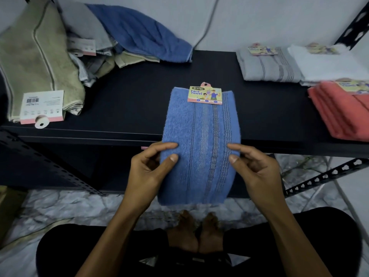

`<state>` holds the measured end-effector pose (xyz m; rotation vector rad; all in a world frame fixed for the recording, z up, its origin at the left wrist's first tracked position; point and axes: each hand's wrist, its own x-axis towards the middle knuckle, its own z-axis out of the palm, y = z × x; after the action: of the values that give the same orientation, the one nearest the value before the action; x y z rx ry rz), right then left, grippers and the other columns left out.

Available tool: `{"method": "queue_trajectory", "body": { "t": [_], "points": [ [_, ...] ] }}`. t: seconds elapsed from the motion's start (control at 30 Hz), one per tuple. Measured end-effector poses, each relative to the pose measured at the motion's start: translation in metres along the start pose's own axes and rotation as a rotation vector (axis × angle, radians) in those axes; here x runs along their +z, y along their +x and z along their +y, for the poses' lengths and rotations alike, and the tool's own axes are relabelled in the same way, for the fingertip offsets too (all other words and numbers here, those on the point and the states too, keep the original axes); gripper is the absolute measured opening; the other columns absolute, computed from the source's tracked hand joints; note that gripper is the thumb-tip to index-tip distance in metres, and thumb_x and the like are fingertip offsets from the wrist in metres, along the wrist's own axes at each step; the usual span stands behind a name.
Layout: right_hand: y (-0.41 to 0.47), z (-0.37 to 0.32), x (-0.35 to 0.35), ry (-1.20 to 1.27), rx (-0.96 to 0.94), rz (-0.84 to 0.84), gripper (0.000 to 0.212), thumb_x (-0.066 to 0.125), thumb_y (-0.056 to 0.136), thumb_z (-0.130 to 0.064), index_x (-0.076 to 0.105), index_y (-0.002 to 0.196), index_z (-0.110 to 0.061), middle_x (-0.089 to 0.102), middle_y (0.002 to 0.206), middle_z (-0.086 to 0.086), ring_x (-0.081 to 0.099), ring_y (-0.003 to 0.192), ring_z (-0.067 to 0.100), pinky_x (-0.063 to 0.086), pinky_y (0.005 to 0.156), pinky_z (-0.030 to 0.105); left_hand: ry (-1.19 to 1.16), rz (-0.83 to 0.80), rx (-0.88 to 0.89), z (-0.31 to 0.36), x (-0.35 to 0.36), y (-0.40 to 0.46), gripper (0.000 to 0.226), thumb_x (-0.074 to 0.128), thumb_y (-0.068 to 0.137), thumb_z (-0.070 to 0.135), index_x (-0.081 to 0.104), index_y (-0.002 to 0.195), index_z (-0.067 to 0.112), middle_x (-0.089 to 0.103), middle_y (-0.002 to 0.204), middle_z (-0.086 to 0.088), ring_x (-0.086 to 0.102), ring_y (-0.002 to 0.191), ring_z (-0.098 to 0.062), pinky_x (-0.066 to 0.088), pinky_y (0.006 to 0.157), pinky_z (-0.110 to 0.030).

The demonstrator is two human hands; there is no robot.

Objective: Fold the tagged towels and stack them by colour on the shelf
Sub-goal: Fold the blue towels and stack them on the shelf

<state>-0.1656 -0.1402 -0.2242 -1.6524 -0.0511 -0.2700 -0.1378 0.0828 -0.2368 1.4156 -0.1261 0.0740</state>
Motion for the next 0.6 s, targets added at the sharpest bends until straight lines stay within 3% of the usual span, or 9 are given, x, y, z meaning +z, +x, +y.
{"method": "queue_trajectory", "body": {
  "t": [0.07, 0.13, 0.23, 0.37, 0.6],
  "points": [
    [0.001, 0.002, -0.001, -0.020, -0.002, 0.014, 0.027, 0.067, 0.085, -0.018, 0.075, 0.103, -0.037, 0.062, 0.064, 0.017, 0.049, 0.062, 0.019, 0.045, 0.065, 0.028, -0.034, 0.028, -0.032, 0.003, 0.004, 0.001, 0.024, 0.070, 0.078, 0.008, 0.076, 0.097, 0.021, 0.075, 0.099, 0.005, 0.067, 0.092, -0.006, 0.052, 0.081, -0.019],
    [0.002, -0.001, -0.001, -0.015, 0.010, 0.024, 0.025, 0.067, 0.083, -0.019, 0.076, 0.102, -0.033, 0.068, 0.072, 0.016, 0.057, 0.067, 0.022, 0.050, 0.068, 0.031, -0.033, 0.045, -0.035, 0.006, 0.005, 0.002, 0.025, 0.069, 0.078, 0.007, 0.079, 0.091, 0.026, 0.076, 0.096, 0.006, 0.068, 0.090, -0.004, 0.052, 0.079, -0.017],
    [0.003, -0.006, -0.001, 0.000, 0.013, 0.051, 0.021, 0.067, 0.081, -0.018, 0.076, 0.098, -0.025, 0.075, 0.091, -0.003, 0.069, 0.086, 0.010, 0.054, 0.078, 0.022, 0.025, 0.057, -0.026, 0.011, 0.002, 0.005, 0.020, 0.070, 0.076, 0.011, 0.080, 0.085, 0.026, 0.077, 0.092, 0.004, 0.069, 0.089, -0.004, 0.050, 0.078, -0.015],
    [0.008, -0.016, -0.004, -0.006, -0.016, 0.074, 0.025, 0.069, 0.081, -0.010, 0.077, 0.094, -0.030, 0.075, 0.090, -0.010, 0.068, 0.085, 0.002, 0.051, 0.077, 0.015, 0.062, 0.022, -0.022, 0.025, -0.001, 0.011, 0.018, 0.074, 0.071, 0.010, 0.080, 0.078, 0.026, 0.076, 0.082, 0.004, 0.068, 0.080, -0.004, 0.051, 0.073, -0.014],
    [0.042, -0.063, -0.010, 0.015, -0.115, 0.094, 0.029, 0.073, 0.079, 0.003, 0.078, 0.090, -0.023, 0.076, 0.084, -0.005, 0.068, 0.080, 0.006, 0.053, 0.076, 0.018, 0.070, -0.029, 0.098, 0.079, 0.006, 0.039, 0.025, 0.072, 0.071, 0.006, 0.071, 0.095, 0.013, 0.077, 0.081, 0.001, 0.069, 0.076, -0.004, 0.055, 0.068, -0.017]
  ]
}}
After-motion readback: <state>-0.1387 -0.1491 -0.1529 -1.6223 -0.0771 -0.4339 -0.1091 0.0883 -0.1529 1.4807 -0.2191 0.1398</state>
